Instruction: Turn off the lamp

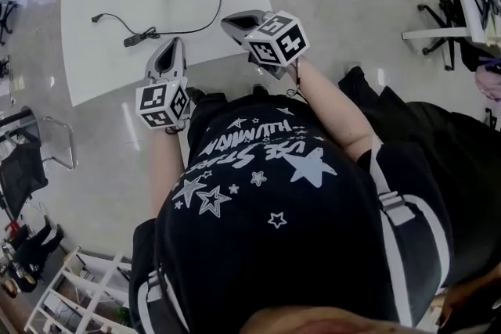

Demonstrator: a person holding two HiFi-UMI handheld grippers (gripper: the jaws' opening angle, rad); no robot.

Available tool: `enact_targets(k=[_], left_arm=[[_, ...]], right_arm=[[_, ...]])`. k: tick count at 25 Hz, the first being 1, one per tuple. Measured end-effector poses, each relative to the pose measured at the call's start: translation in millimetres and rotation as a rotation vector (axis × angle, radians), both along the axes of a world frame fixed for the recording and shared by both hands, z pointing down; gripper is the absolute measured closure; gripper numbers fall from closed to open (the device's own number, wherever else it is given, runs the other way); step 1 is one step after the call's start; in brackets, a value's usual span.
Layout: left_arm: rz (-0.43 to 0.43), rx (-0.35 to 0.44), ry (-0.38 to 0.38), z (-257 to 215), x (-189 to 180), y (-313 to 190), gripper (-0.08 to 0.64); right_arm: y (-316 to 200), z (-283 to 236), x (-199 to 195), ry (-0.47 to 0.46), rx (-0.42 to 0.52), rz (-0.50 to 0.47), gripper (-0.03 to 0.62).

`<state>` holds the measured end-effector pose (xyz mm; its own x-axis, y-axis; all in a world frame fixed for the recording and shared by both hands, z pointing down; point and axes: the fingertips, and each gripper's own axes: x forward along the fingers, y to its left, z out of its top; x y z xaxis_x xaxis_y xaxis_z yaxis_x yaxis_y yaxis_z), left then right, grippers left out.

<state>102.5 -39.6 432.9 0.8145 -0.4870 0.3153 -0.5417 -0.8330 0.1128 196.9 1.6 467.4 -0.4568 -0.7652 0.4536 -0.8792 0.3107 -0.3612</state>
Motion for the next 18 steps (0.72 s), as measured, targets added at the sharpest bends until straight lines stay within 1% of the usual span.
enact_targets(k=[8, 18], left_arm=[[0.013, -0.012, 0.004, -1, 16, 20, 0.549], [0.013, -0.022, 0.038, -3, 20, 35, 0.549]], right_arm=[[19, 0, 21, 0.006, 0.000, 0.018, 0.586], [34, 9, 21, 0.030, 0.011, 0.002, 0.586]])
